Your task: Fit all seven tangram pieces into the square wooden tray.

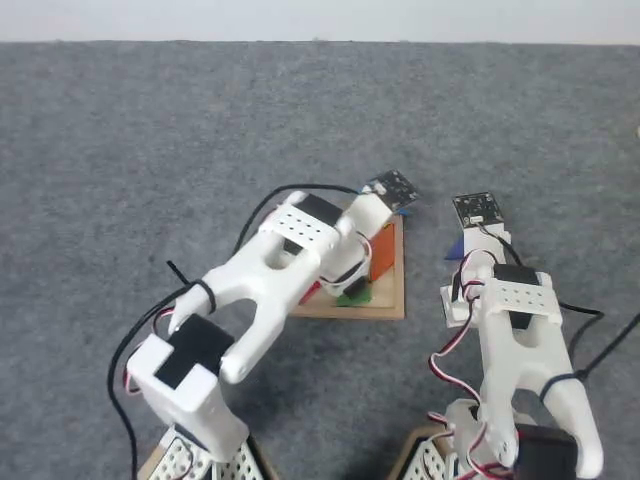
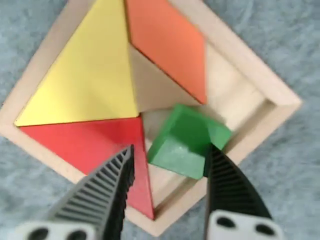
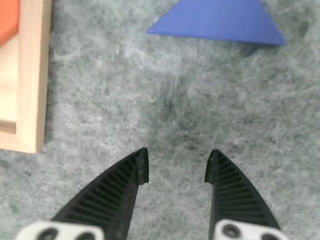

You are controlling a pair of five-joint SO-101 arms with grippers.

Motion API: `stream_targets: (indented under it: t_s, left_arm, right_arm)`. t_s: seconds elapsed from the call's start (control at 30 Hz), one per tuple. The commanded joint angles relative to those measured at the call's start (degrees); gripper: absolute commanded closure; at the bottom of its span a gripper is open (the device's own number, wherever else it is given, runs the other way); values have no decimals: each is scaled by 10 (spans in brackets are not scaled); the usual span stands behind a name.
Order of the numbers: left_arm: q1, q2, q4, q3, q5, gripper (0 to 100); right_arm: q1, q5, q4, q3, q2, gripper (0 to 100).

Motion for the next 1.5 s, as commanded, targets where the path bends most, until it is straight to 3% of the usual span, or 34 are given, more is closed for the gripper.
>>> stream_targets:
  t_s: [0.0,0.67,1.07,1.47]
  left_arm:
    - [-15,-8,-10,-6,-11,779]
    - [-85,-4,-82,-53,62,779]
    - [-93,-4,-47,11,-7,779]
    - [-93,-11,-19,19,-11,804]
  right_arm:
    - [-7,-7,-9,0,-22,796]
    - [-7,-7,-8,0,-22,796]
    - [-7,-8,-7,0,-22,796]
    - [-7,-8,-8,0,-22,795]
